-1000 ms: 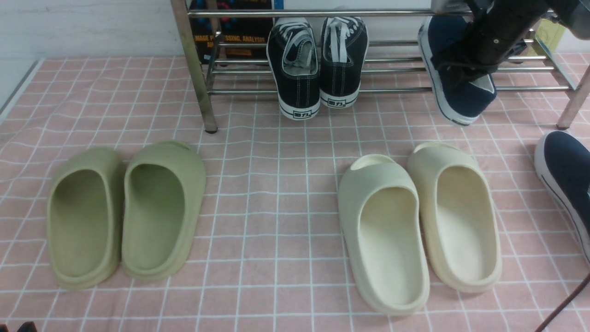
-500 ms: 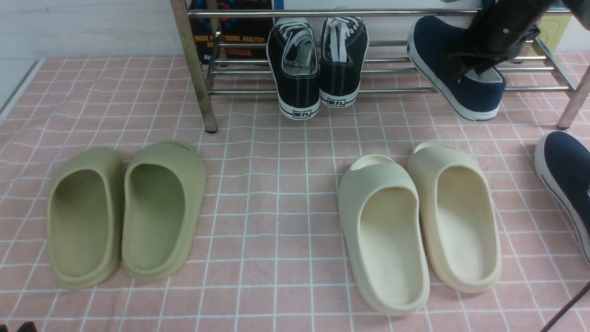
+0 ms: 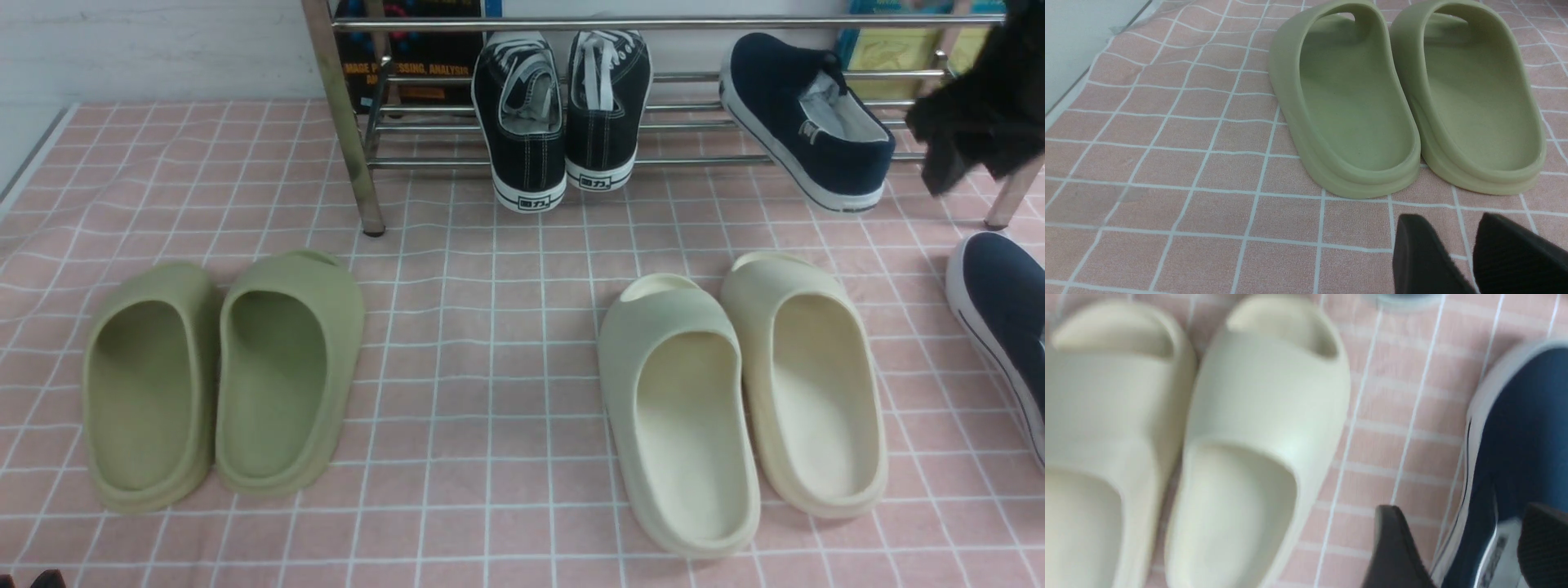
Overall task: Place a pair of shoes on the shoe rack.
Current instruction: Use the right arm to grab the shoe closest to it, then use the right arm to put a shoe into the shoe rack
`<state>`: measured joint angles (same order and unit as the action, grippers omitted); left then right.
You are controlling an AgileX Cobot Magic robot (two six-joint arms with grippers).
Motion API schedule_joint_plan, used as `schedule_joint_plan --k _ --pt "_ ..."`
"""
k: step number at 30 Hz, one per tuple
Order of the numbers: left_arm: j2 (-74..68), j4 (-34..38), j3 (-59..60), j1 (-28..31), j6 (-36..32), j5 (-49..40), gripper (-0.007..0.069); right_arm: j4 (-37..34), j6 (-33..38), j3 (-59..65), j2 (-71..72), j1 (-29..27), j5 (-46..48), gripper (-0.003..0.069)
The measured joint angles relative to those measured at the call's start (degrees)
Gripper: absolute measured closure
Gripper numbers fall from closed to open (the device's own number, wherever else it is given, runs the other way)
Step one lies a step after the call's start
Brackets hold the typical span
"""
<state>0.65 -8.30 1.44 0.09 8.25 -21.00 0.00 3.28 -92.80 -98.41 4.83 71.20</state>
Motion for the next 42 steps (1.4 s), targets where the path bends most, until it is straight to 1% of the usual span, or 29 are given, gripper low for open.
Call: schedule_joint_plan --k 1,3,5,7,8,10,13,20,23,24,26,27,28,29,30,31,33,35,38,42 --pt "0.0 0.0 0.0 0.0 0.0 0.0 0.0385 0.0 -0.2 0.0 0.5 0.0 0.0 0.0256" --pt "0.0 0.0 0.0 0.0 0.0 0.0 0.0385 1.2 -2.5 13.5 6.3 -2.4 -1.7 0.0265" --pt "0.0 0.0 0.0 0.0 0.0 0.0 0.0385 1.7 -4.1 19.9 9.2 -4.6 -5.0 0.0266" --pt "0.0 0.0 0.0 0.0 0.0 0.0 0.0385 1.9 -4.8 24.7 10.4 -7.1 -8.0 0.0266" --pt "0.0 0.0 0.0 0.0 0.0 0.0 0.0385 1.9 -4.9 25.2 10.4 -7.3 -8.3 0.0266" --pt "0.0 0.0 0.0 0.0 0.0 0.0 0.0385 2.1 -5.1 29.9 10.0 -10.3 -12.3 0.0266" --pt "0.0 0.0 0.0 0.0 0.0 0.0 0.0385 2.3 -5.0 31.9 8.0 -12.0 -16.1 0.0266" --pt "0.0 0.0 0.0 0.0 0.0 0.0 0.0385 3.4 -4.3 32.0 2.4 -12.1 -24.2 0.0279" --pt "0.0 0.0 0.0 0.0 0.0 0.0 0.0385 3.4 -4.2 32.0 0.1 -12.1 -26.2 0.0344" --pt "0.0 0.0 0.0 0.0 0.0 0.0 0.0385 3.4 -4.2 32.0 -0.2 -12.1 -26.4 0.0378" --pt "0.0 0.0 0.0 0.0 0.0 0.0 0.0385 3.5 -4.1 31.9 -0.2 -12.1 -26.3 0.0538" --pt "0.0 0.0 0.0 0.0 0.0 0.0 0.0385 3.5 -4.1 31.7 0.2 -12.1 -26.0 0.0588" --pt "0.0 0.0 0.0 0.0 0.0 0.0 0.0385 3.5 -4.1 31.6 0.3 -12.1 -26.0 0.0599" --pt "0.0 0.0 0.0 0.0 0.0 0.0 0.0385 3.5 -4.0 31.3 0.9 -12.1 -25.4 0.0634" --pt "0.0 0.0 0.0 0.0 0.0 0.0 0.0385 3.3 -4.0 30.4 2.6 -12.1 -23.4 0.0648" --pt "0.0 0.0 0.0 0.0 0.0 0.0 0.0385 3.3 -4.0 30.3 2.9 -12.1 -23.1 0.0648" --pt "0.0 0.0 0.0 0.0 0.0 0.0 0.0385 1.4 -3.3 28.3 6.0 -12.1 -19.7 0.0648" --pt "0.0 0.0 0.0 0.0 0.0 0.0 0.0385 0.4 -2.9 27.1 7.1 -12.1 -18.6 0.0648" --pt "0.0 0.0 0.0 0.0 0.0 0.0 0.0385 -2.1 -0.3 23.0 8.7 -12.1 -16.1 0.0648" --pt "0.0 0.0 0.0 0.0 0.0 0.0 0.0385 -5.1 2.3 20.1 8.7 -12.1 -15.4 0.0648"
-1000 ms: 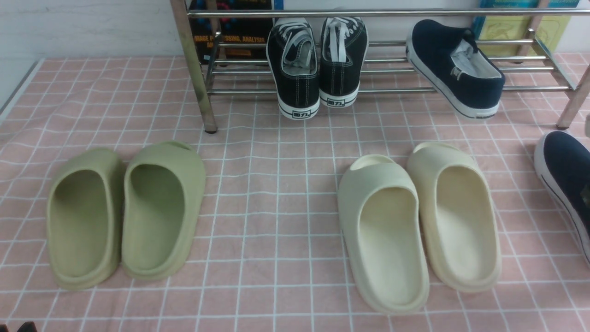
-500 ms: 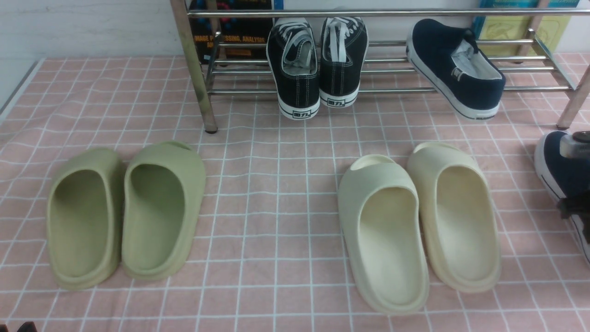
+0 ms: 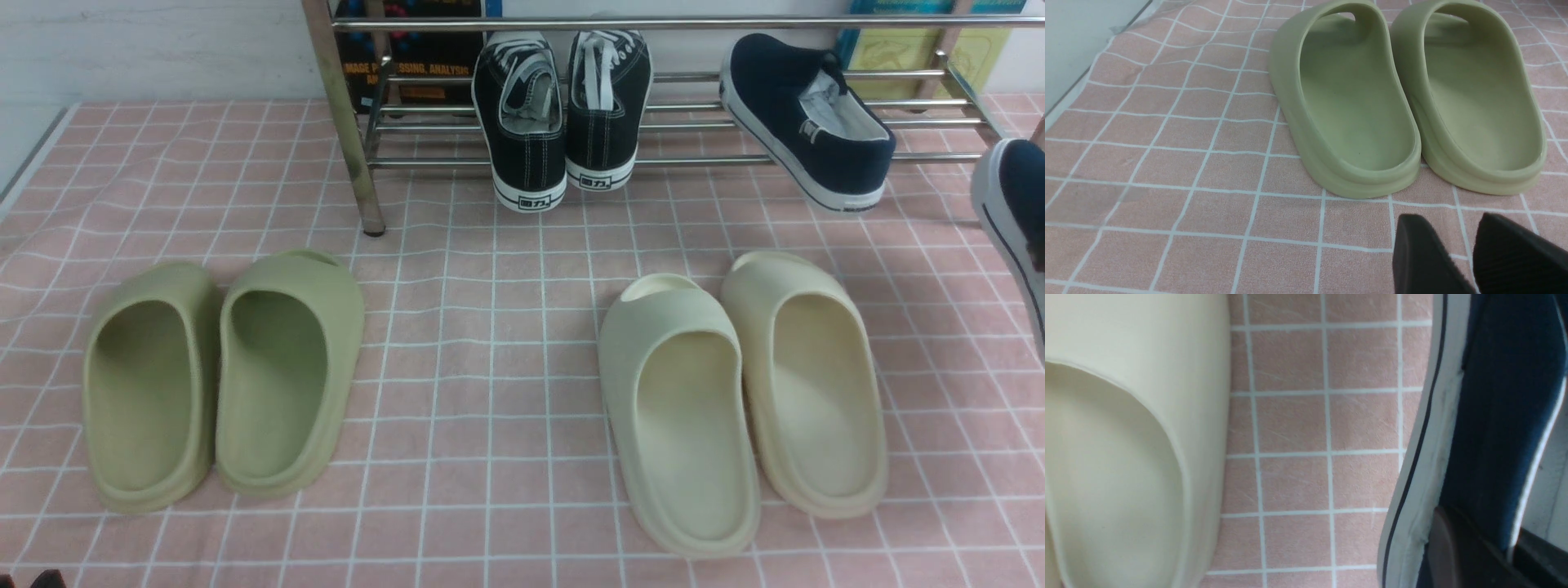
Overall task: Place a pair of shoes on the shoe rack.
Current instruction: Use the right arm to put a shoe into the shoe rack
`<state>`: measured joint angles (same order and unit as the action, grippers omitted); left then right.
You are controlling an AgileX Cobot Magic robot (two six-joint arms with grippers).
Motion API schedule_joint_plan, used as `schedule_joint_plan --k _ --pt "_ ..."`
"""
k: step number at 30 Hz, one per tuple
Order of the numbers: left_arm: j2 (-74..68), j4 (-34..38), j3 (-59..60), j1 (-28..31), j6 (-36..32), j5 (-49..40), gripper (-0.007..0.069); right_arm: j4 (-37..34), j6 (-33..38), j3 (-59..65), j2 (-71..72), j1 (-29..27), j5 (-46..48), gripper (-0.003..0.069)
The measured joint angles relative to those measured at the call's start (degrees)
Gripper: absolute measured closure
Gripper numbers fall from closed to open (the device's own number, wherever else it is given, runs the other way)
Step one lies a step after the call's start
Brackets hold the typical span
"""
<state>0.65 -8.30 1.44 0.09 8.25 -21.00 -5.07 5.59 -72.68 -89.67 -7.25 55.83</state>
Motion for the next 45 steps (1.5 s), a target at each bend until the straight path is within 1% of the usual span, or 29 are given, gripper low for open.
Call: schedule_joint_plan --k 4,12,16,18,19,21,23,24,25,28,32,34,39,45 --pt "0.0 0.0 0.0 0.0 0.0 0.0 0.0385 -1.7 1.1 -3.5 -1.4 0.1 1.2 0.0648" --pt "0.0 0.0 0.0 0.0 0.0 0.0 0.0385 -1.3 1.8 -14.3 -10.4 2.2 4.2 0.0648" --pt "0.0 0.0 0.0 0.0 0.0 0.0 0.0385 -0.8 2.4 -24.3 -17.8 3.8 6.0 0.0648" --pt "0.0 0.0 0.0 0.0 0.0 0.0 0.0385 -0.7 2.5 -26.9 -19.6 4.0 6.4 0.0648" --pt "0.0 0.0 0.0 0.0 0.0 0.0 0.0385 -0.2 2.5 -31.7 -22.5 4.1 7.2 0.0648" --pt "0.0 0.0 0.0 0.0 0.0 0.0 0.0385 1.2 2.5 -37.3 -26.6 4.2 8.2 0.0648" --pt "0.0 0.0 0.0 0.0 0.0 0.0 0.0385 1.8 2.5 -40.0 -28.5 4.4 8.7 0.0648" --pt "0.0 -0.1 0.0 0.0 0.0 0.0 0.0385 2.6 2.6 -44.9 -31.9 4.6 9.4 0.0648" --pt "0.0 -0.1 0.0 0.0 0.0 0.0 0.0385 2.5 2.6 -45.4 -31.9 4.7 9.4 0.0648" --pt "0.0 -0.1 0.0 0.0 0.0 0.0 0.0385 2.7 3.9 -54.5 -38.4 5.8 11.3 0.0648" --pt "0.0 -0.1 0.0 0.0 0.0 0.0 0.0385 4.1 6.6 -62.6 -44.0 7.5 13.2 0.0648" --pt "0.0 -0.1 0.0 0.0 0.0 0.0 0.0385 5.5 7.4 -65.0 -45.5 8.4 13.4 0.0648" --pt "0.0 -0.1 0.0 0.0 0.0 0.0 0.0385 8.4 8.2 -66.8 -46.2 9.8 12.6 0.0648" --pt "0.0 -0.1 0.0 0.0 0.0 0.0 0.0385 8.8 8.6 -68.3 -46.3 10.3 13.9 0.0648"
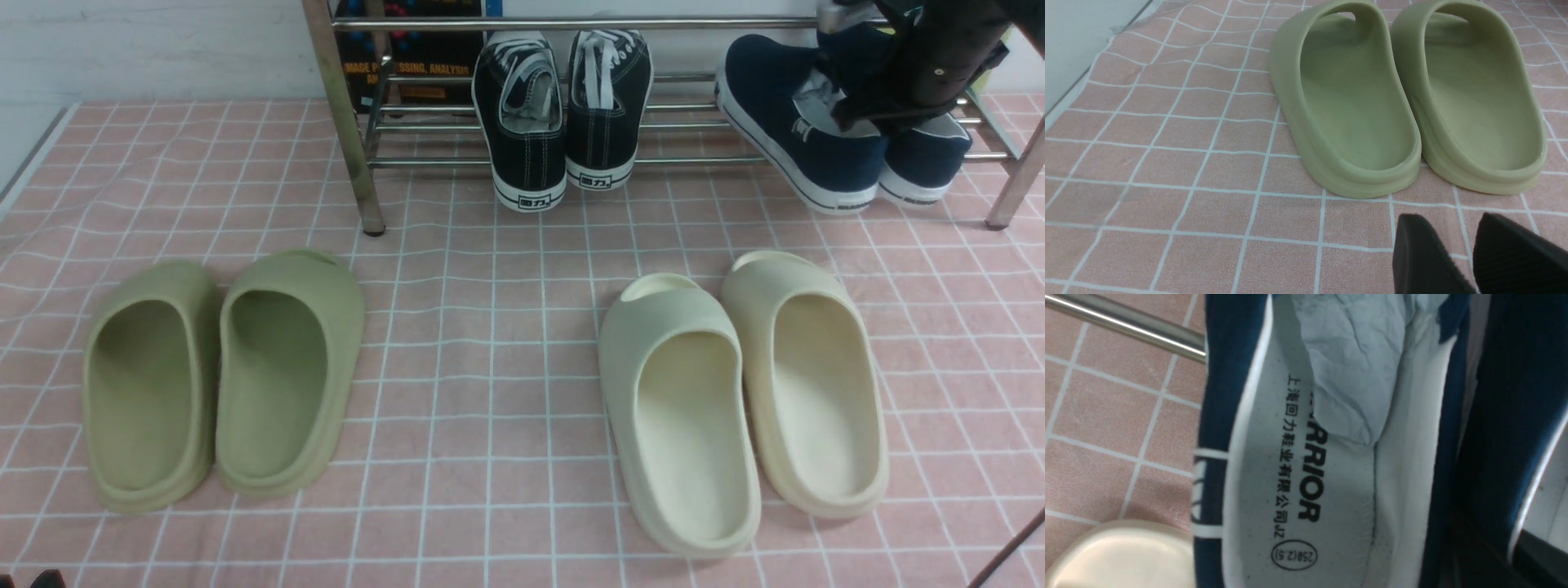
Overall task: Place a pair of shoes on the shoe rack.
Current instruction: Use the right arm to put a shoe into the shoe rack
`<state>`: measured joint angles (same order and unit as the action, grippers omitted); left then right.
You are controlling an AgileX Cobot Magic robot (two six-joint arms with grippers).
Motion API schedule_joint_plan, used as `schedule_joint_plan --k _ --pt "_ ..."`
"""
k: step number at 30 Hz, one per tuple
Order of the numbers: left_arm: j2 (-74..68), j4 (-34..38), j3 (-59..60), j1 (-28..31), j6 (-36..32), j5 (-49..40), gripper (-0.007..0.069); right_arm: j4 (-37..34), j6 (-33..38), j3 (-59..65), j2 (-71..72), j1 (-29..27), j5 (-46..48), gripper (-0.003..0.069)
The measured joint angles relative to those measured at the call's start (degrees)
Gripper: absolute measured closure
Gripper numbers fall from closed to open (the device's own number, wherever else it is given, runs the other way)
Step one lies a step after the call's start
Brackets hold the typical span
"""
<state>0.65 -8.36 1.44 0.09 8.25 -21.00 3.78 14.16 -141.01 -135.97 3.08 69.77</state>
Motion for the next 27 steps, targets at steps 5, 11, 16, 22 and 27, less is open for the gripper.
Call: schedule_joint_plan --k 5,11,16,22,27 --pt "0.0 0.0 0.0 0.0 0.0 0.0 0.0385 0.0 0.0 -0.1 -0.1 0.0 -0.2 0.064" --pt "0.0 0.0 0.0 0.0 0.0 0.0 0.0385 0.1 -0.1 -0.2 -0.1 0.0 -1.1 0.0529" --pt "0.0 0.0 0.0 0.0 0.0 0.0 0.0385 0.3 -1.8 -0.6 0.6 0.0 0.0 0.0354" --pt "0.0 0.0 0.0 0.0 0.0 0.0 0.0385 -0.3 -3.1 0.0 5.6 0.0 1.9 0.0212" --pt "0.0 0.0 0.0 0.0 0.0 0.0 0.0385 -0.4 -4.1 6.6 13.4 0.0 1.9 0.0292"
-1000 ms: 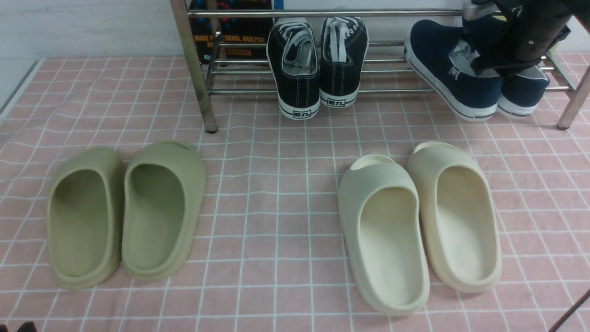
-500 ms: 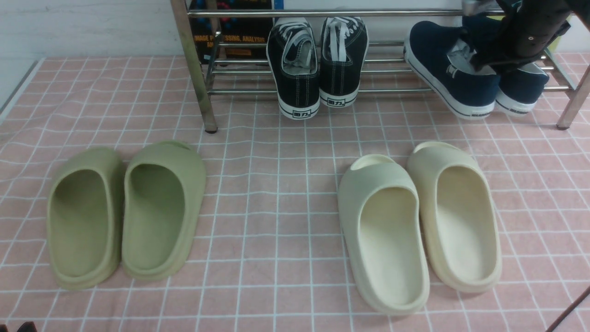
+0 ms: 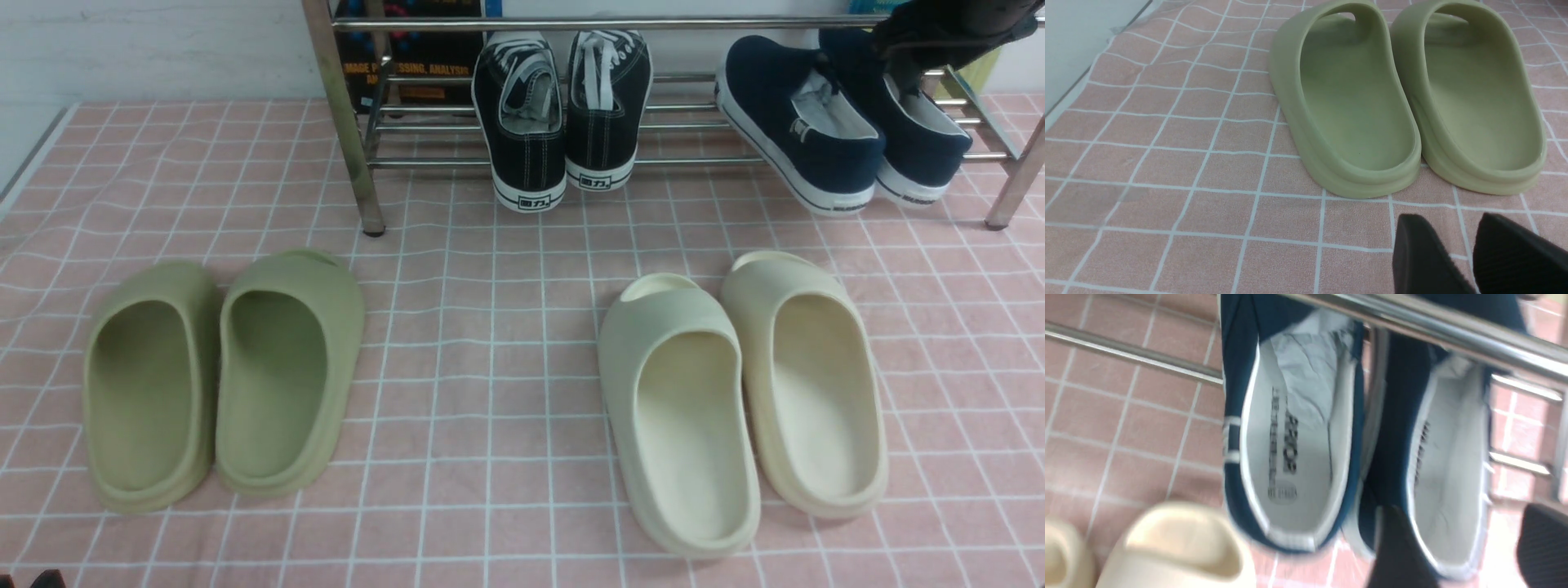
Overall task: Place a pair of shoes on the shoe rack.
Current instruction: Use the right arm to put a shoe into the shoe rack
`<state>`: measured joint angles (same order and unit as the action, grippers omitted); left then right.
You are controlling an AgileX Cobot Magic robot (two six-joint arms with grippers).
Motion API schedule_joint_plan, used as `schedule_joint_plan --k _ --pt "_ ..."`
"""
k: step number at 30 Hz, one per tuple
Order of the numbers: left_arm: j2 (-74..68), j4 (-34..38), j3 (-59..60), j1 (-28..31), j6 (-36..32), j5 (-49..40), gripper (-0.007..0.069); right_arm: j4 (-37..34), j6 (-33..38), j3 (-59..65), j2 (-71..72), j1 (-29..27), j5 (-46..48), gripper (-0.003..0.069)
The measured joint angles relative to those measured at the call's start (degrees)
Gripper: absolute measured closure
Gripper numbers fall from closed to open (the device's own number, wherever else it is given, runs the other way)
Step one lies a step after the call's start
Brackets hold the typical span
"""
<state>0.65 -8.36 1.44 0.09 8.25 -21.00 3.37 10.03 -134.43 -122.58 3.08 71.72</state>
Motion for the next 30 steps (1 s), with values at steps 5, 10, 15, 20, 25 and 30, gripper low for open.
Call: schedule_joint_plan --k 5,10,15,20,25,30 --pt "0.0 0.0 0.0 0.0 0.0 0.0 0.0385 0.1 -0.6 10.1 7.2 0.0 -0.1 0.0452" --pt "0.0 0.0 0.0 0.0 0.0 0.0 0.0385 0.1 -2.3 25.6 19.1 0.0 0.0 0.0657" --pt "0.0 0.0 0.0 0.0 0.0 0.0 0.0385 -0.8 -3.1 42.3 37.3 -0.1 -1.5 0.0678" --pt "0.0 0.0 0.0 0.0 0.0 0.0 0.0385 -1.6 -4.7 56.7 50.2 -0.1 -10.1 0.0678" --pt "0.0 0.0 0.0 0.0 0.0 0.0 0.0385 -1.5 -6.1 64.5 49.9 -0.1 -15.8 0.0678" --pt "0.0 0.0 0.0 0.0 0.0 0.0 0.0385 0.5 -8.4 65.3 41.2 -0.1 -24.6 0.0678"
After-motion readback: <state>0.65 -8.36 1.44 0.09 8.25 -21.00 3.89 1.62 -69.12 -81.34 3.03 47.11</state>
